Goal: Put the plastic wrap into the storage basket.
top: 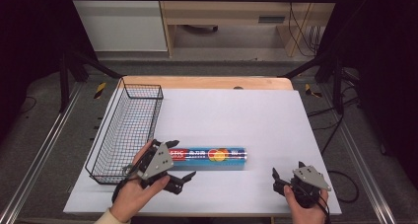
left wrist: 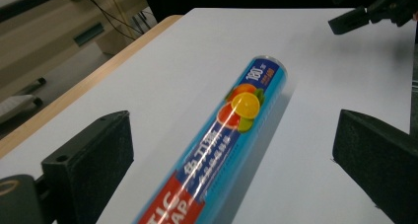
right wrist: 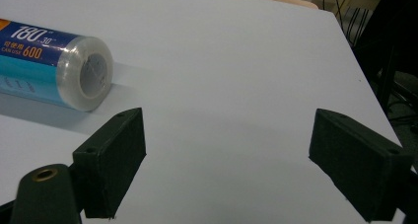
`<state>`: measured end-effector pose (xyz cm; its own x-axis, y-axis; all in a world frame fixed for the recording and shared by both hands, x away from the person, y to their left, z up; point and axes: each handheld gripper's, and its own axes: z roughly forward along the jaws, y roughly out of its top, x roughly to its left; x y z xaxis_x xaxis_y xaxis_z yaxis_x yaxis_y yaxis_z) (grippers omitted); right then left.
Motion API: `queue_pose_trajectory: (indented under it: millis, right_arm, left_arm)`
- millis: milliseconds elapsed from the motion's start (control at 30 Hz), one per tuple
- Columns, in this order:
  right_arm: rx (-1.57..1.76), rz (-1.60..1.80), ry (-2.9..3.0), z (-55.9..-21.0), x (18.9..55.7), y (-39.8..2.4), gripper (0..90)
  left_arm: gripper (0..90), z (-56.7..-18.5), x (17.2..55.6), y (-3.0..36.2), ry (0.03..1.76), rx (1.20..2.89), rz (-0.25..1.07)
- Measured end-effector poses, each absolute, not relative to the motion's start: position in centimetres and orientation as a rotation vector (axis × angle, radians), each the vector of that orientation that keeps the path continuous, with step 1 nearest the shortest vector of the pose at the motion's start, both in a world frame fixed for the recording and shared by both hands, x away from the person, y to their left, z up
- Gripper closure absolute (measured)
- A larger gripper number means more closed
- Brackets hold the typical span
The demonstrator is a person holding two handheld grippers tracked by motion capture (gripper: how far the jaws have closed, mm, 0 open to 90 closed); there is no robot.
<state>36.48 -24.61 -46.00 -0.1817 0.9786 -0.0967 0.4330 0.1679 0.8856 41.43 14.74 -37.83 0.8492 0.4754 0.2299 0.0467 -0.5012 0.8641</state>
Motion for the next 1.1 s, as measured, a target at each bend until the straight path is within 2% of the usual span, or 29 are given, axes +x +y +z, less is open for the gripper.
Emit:
queue_pose_trajectory:
  millis: [100, 333, 600, 1100]
  right_arm:
    - [1.348, 0.967, 1.729, -46.0, 36.5, -24.6, 14.3]
    - [1.328, 0.986, 1.718, -45.7, 36.5, -24.6, 14.3]
    - [1.333, 0.993, 1.717, -45.7, 36.4, -24.6, 14.0]
    - [1.347, 1.013, 1.707, -45.5, 36.3, -24.8, 13.5]
  left_arm:
    - [2.1, -37.1, 42.3, 14.1, 0.369, 2.074, 0.576]
    - [2.9, -35.4, 44.7, 12.1, 0.298, 2.186, 0.504]
    - [3.0, -36.3, 46.5, 11.1, 0.249, 2.29, 0.369]
    - [4.9, -38.0, 48.7, 10.7, 0.242, 2.45, 0.295]
